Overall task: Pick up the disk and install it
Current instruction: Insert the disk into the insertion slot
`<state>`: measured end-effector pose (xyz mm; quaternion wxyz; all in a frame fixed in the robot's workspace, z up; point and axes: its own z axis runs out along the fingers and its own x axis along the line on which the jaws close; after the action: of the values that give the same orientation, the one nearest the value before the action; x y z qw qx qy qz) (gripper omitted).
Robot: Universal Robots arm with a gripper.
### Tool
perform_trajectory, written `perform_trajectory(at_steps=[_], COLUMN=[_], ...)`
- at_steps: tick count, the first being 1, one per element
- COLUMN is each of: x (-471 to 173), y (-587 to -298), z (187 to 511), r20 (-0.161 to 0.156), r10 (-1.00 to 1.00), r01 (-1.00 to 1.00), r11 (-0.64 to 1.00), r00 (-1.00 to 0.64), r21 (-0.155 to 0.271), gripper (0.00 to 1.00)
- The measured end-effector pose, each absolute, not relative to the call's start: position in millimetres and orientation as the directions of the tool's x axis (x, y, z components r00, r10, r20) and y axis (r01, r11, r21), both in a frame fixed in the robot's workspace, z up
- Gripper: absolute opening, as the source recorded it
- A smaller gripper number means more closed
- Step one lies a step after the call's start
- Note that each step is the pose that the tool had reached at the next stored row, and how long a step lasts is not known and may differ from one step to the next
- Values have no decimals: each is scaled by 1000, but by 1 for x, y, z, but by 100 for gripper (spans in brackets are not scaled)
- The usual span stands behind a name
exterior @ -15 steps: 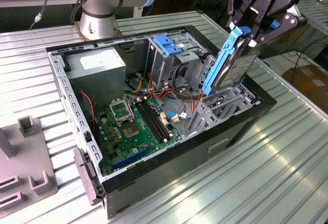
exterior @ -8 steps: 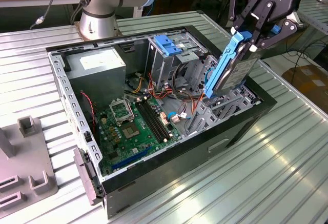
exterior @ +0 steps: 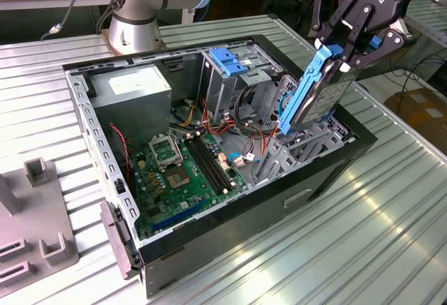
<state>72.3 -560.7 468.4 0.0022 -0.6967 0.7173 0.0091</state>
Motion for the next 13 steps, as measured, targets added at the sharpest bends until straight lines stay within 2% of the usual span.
perform_trajectory(at_steps=[13], x=[72], y=[-564], z=[462], r20=[-16], r10=[-1000], r01=[-1000], r11=[0], r00=[0], r21=[9], gripper=[37])
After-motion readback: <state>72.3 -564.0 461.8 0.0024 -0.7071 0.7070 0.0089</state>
